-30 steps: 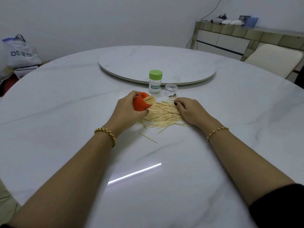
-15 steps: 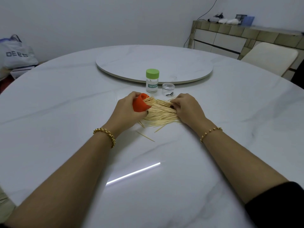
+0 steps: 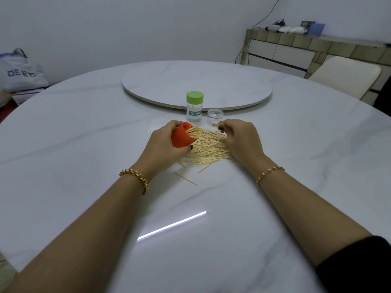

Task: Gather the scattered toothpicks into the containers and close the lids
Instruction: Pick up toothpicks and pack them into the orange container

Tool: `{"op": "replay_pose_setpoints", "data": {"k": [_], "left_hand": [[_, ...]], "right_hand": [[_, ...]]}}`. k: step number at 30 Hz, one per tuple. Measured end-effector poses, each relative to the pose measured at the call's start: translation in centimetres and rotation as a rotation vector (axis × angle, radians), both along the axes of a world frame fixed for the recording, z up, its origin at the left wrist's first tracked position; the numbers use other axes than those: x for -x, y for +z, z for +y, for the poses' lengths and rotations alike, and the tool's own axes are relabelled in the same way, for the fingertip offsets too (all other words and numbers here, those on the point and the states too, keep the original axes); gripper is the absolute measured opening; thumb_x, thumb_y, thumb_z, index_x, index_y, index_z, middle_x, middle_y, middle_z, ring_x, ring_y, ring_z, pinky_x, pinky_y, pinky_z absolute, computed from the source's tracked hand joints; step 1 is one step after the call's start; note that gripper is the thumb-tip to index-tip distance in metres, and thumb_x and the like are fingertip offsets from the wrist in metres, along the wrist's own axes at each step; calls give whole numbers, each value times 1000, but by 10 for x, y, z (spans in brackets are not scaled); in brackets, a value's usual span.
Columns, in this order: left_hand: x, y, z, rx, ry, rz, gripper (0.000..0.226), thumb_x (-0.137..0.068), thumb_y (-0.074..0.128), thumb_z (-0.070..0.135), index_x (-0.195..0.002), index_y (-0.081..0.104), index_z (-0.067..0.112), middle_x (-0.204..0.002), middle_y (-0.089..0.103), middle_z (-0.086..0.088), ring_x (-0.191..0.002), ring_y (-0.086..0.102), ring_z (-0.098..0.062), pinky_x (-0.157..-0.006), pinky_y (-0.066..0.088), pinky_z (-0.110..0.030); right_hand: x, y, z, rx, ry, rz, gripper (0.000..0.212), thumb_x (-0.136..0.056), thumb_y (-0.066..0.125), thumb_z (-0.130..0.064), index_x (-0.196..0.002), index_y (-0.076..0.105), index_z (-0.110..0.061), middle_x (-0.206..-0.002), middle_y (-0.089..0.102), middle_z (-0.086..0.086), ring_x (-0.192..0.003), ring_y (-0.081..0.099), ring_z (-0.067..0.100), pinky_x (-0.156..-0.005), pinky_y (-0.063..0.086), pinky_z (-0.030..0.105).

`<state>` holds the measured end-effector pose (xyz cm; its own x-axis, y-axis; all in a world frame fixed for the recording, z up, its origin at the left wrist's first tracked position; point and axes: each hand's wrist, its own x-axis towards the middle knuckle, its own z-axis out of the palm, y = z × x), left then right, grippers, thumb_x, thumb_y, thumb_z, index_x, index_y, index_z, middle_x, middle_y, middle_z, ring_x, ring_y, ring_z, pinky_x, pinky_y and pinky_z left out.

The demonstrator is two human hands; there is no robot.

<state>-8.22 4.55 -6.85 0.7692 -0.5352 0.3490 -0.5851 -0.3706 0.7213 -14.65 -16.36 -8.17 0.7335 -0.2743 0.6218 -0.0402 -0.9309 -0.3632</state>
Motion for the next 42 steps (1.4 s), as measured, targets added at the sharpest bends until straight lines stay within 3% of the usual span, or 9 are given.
{"op": "replay_pose_setpoints", "data": {"k": [3, 7, 10, 15, 20, 23, 31, 37, 42], "left_hand": [[1, 1, 0, -1, -6, -9, 58, -77, 78, 25, -128, 52, 22, -122, 57, 3, -110, 52, -14, -69, 38, -6], [3, 2, -1, 1, -15, -20, 58, -77, 78, 25, -128, 52, 21, -121, 58, 3, -109, 53, -15, -71, 38, -6], [6, 4, -2, 5, -26, -30, 57, -76, 78, 25, -127, 52, 22, -119, 59, 4, -106, 54, -14, -72, 39, -7], [11, 4, -5, 11, -64, -31, 54, -76, 78, 26, -124, 54, 24, -115, 60, 6, -104, 56, -13, -76, 43, -11], [12, 4, -5, -3, -73, -34, 55, -76, 79, 27, -125, 53, 23, -117, 60, 4, -104, 55, -14, -81, 48, -20], [13, 4, -5, 22, -76, -3, 56, -75, 79, 27, -125, 54, 22, -115, 61, 5, -103, 56, -13, -79, 48, -15], [14, 5, -6, 114, -56, 94, 50, -73, 80, 21, -118, 59, 24, -105, 65, 8, -94, 60, -3, -72, 46, -5], [14, 6, -5, 120, -55, 108, 49, -73, 80, 19, -116, 59, 25, -103, 64, 9, -92, 59, 1, -71, 46, -5], [12, 5, -6, 125, -56, 116, 51, -73, 81, 20, -119, 59, 24, -105, 64, 8, -93, 59, -1, -70, 45, -4]], "right_hand": [[2, 5, 7, -185, 108, -127, 22, -89, 48, -4, -89, 69, -7, -76, 69, 2, -70, 64, 16, -69, 51, 31], [4, 14, 18, -433, 146, -207, 21, -93, 50, -4, -83, 68, -10, -72, 70, 0, -64, 61, 4, -63, 44, 13], [3, 21, 25, -664, 183, -234, 26, -96, 49, -7, -81, 66, -21, -73, 71, -1, -72, 69, 12, -74, 53, 24], [1, 34, 34, -892, 269, -263, 21, -99, 46, -10, -87, 64, -10, -81, 73, 7, -87, 71, 23, -91, 53, 44], [5, 49, 46, -1039, 337, -322, 20, -100, 43, -10, -92, 60, -6, -84, 72, 10, -89, 71, 24, -87, 55, 35], [5, 49, 57, -1147, 382, -334, 18, -101, 41, -8, -94, 57, -6, -86, 71, 11, -85, 71, 20, -81, 56, 27], [1, 22, 77, -1039, 391, -225, 15, -100, 44, -7, -102, 58, 0, -98, 73, 11, -85, 68, 17, -79, 55, 29], [3, 18, 79, -947, 407, -264, 19, -100, 42, -5, -111, 49, -18, -96, 74, 6, -89, 70, 24, -83, 56, 46], [4, 18, 78, -840, 368, -268, 24, -99, 41, -5, -117, 50, -19, -95, 74, 4, -90, 70, 17, -84, 55, 40]]}}
